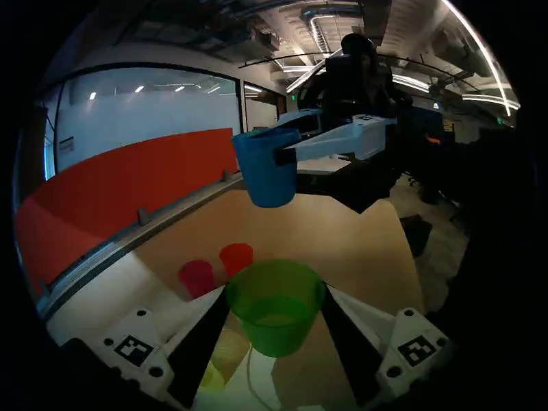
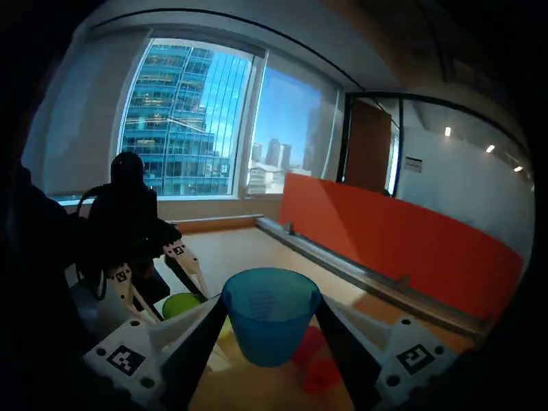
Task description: Pour water
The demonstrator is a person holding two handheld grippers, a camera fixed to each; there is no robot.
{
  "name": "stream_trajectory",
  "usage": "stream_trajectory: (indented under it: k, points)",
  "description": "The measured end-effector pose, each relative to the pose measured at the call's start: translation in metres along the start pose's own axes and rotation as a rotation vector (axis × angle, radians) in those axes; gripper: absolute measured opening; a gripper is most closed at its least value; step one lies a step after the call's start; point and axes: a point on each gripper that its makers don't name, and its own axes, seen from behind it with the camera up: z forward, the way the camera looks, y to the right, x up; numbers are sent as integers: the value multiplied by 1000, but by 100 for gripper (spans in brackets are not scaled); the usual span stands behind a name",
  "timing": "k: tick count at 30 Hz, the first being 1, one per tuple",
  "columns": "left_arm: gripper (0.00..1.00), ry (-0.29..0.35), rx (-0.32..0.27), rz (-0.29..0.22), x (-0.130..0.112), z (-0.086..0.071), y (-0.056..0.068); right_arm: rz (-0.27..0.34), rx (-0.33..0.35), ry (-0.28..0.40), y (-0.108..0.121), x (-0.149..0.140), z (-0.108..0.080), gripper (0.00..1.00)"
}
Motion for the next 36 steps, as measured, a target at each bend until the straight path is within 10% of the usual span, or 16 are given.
stream_trajectory:
  k: [36]
  points:
    - [88,-263,-73,17,-81,42,-4,16,88,-237,-8,-132,8,92]
